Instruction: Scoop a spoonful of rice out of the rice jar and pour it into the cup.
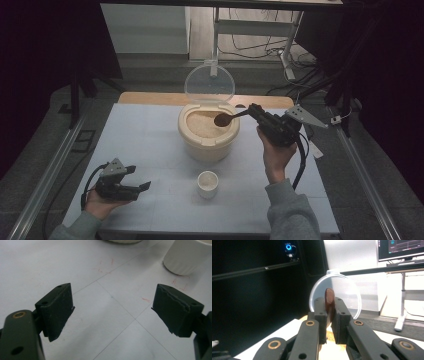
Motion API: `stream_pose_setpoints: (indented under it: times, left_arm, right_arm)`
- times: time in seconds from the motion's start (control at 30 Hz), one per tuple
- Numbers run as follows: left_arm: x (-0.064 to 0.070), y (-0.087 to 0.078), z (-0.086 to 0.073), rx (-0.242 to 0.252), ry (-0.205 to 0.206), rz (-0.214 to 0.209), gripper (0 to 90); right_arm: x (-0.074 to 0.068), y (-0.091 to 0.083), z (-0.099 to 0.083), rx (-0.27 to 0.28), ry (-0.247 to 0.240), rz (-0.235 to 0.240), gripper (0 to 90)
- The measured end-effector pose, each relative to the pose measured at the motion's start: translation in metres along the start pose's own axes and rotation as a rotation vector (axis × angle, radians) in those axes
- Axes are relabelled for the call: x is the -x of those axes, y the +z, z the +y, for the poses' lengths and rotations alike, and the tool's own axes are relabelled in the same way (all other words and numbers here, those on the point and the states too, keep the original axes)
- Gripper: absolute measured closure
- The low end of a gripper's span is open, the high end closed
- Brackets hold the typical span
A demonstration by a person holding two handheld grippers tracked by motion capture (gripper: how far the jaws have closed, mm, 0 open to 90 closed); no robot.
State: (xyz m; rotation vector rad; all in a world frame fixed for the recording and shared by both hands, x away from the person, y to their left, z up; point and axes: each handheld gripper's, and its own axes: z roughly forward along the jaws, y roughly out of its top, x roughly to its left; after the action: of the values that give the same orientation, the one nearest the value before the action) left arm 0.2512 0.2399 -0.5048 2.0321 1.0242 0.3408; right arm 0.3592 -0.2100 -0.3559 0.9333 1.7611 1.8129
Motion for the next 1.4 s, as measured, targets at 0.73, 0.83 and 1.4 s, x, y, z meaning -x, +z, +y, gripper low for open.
stream_pose_setpoints:
  times: [0.73, 0.83, 1.4]
  left_arm:
    - [0.001, 0.003, -0.001, -0.010, 0.004, -0.008, 17.1]
    - [0.001, 0.003, -0.001, -0.012, 0.004, -0.009, 17.1]
    - [0.001, 0.004, -0.001, -0.017, 0.013, -0.011, 17.2]
  right_arm:
    - [-0.012, 0.046, -0.020, -0.196, -0.150, -0.148, 82.6]
    - [-0.005, 0.047, -0.027, -0.197, -0.081, -0.139, 82.6]
    - [0.026, 0.048, -0.045, -0.158, 0.310, -0.087, 81.9]
